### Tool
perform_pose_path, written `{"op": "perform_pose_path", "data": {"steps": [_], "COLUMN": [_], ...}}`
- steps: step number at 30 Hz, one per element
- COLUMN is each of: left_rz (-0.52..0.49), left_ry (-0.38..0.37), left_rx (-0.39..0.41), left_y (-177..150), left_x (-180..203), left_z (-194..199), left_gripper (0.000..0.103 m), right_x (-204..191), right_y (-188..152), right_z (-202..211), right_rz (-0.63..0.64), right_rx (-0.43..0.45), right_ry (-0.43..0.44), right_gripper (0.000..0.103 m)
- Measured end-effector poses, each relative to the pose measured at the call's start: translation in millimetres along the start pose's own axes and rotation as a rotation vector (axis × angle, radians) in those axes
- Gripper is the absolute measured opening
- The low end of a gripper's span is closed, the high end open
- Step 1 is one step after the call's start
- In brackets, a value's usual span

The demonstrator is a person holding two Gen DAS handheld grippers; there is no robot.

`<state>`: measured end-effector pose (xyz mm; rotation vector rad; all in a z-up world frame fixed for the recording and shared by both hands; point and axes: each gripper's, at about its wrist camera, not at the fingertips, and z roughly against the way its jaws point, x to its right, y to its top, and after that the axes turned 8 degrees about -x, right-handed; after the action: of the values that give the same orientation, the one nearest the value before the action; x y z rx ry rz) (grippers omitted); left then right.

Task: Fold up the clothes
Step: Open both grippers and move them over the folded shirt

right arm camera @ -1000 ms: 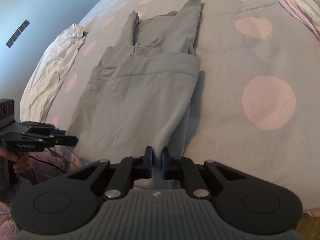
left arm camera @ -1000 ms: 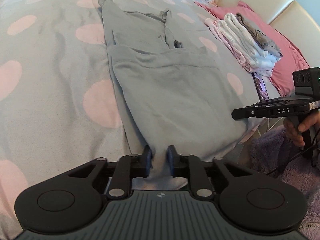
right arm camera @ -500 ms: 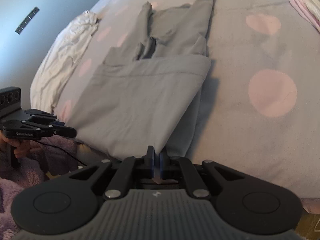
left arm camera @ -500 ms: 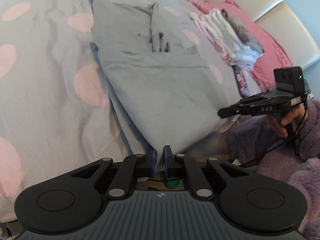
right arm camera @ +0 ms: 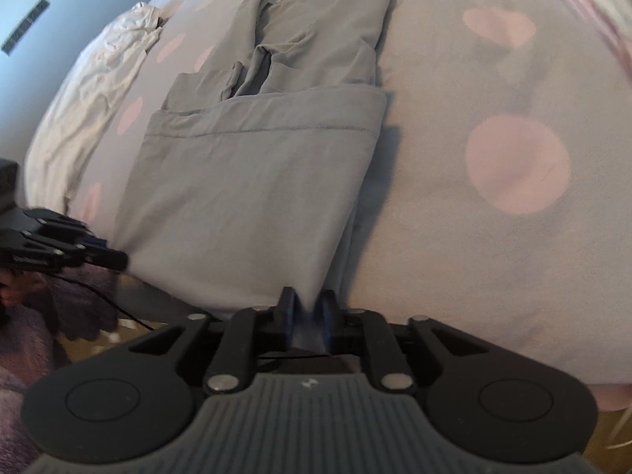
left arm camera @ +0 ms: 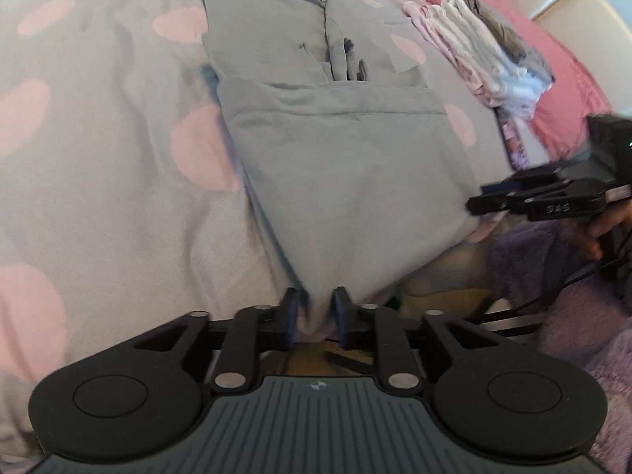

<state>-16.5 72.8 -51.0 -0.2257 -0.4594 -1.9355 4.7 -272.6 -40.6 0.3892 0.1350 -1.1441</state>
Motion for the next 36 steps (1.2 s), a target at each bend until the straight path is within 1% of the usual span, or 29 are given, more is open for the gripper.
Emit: {"op": "perform_pose_path", "data": {"steps": [1, 3, 5, 6, 7, 8, 10, 12, 14, 15, 16, 17, 18, 19, 21, 25, 26, 27, 28, 29, 32, 33, 34, 36], "left_rz": [-0.022, -0.073, -0.105, -0.139, -0.184, -0.236, -0.359, -0.472, -0.57, -0.62, -0.651, -0.674, -0.695, -0.717, -0.73, -0.787, -0.801, -0.807, -0.803, -0.798, -0.766, -0.755, -0.743, -0.723], "left_ry": [0.048, 0.131, 0.15, 0.16, 0.179, 0.204, 0.266, 0.304, 0.351, 0.375, 0.392, 0.409, 0.425, 0.441, 0.459, 0.513, 0.53, 0.545, 0.547, 0.549, 0.515, 0.502, 0.489, 0.468], "left_rx": [0.017, 0.065, 0.129, 0.162, 0.183, 0.194, 0.198, 0.166, 0.126, 0.105, 0.089, 0.076, 0.064, 0.052, 0.034, 0.031, 0.031, 0.034, 0.038, 0.043, 0.047, 0.048, 0.049, 0.054], "left_y": [-2, -5, -7, -8, -9, -10, -14, -18, -25, -29, -31, -34, -36, -38, -39, -43, -43, -43, -43, -42, -37, -35, -32, -30], "left_x": [5, 17, 26, 32, 40, 48, 68, 85, 99, 105, 108, 109, 110, 112, 112, 112, 111, 111, 110, 109, 104, 103, 101, 100], "left_z": [5, 16, 28, 32, 33, 31, 22, 7, -10, -20, -27, -33, -39, -45, -52, -59, -61, -61, -61, -60, -54, -52, -49, -45], "left_gripper": [0.032, 0.034, 0.039, 0.04, 0.045, 0.048, 0.048, 0.049, 0.049, 0.049, 0.049, 0.049, 0.049, 0.049, 0.049, 0.049, 0.049, 0.049, 0.048, 0.042, 0.037, 0.035, 0.032, 0.028], "right_x": [-6, -18, -29, -35, -41, -47, -59, -73, -83, -87, -90, -93, -96, -97, -97, -99, -100, -101, -102, -103, -102, -103, -103, -101], "right_y": [-2, -5, -9, -11, -13, -14, -17, -19, -24, -26, -28, -31, -33, -35, -37, -38, -38, -39, -40, -41, -41, -41, -41, -38], "right_z": [4, 11, 18, 22, 27, 31, 33, 24, 12, 5, -1, -8, -15, -21, -29, -38, -41, -42, -44, -46, -47, -46, -45, -40], "right_rz": [0.038, 0.107, 0.181, 0.22, 0.269, 0.318, 0.407, 0.486, 0.562, 0.591, 0.62, 0.648, 0.677, 0.697, 0.727, 0.781, 0.799, 0.823, 0.847, 0.869, 0.893, 0.896, 0.898, 0.876], "right_rx": [0.02, 0.066, 0.132, 0.166, 0.21, 0.243, 0.279, 0.259, 0.217, 0.194, 0.171, 0.147, 0.124, 0.103, 0.085, 0.069, 0.068, 0.07, 0.072, 0.076, 0.079, 0.08, 0.081, 0.095], "right_ry": [-0.056, -0.157, -0.23, -0.264, -0.281, -0.273, -0.238, -0.213, -0.214, -0.221, -0.227, -0.233, -0.239, -0.249, -0.274, -0.324, -0.345, -0.374, -0.403, -0.431, -0.446, -0.445, -0.441, -0.426], "right_gripper": [0.035, 0.034, 0.034, 0.034, 0.034, 0.034, 0.035, 0.041, 0.042, 0.048, 0.053, 0.062, 0.064, 0.064, 0.064, 0.064, 0.064, 0.062, 0.06, 0.058, 0.055, 0.053, 0.051, 0.043]}}
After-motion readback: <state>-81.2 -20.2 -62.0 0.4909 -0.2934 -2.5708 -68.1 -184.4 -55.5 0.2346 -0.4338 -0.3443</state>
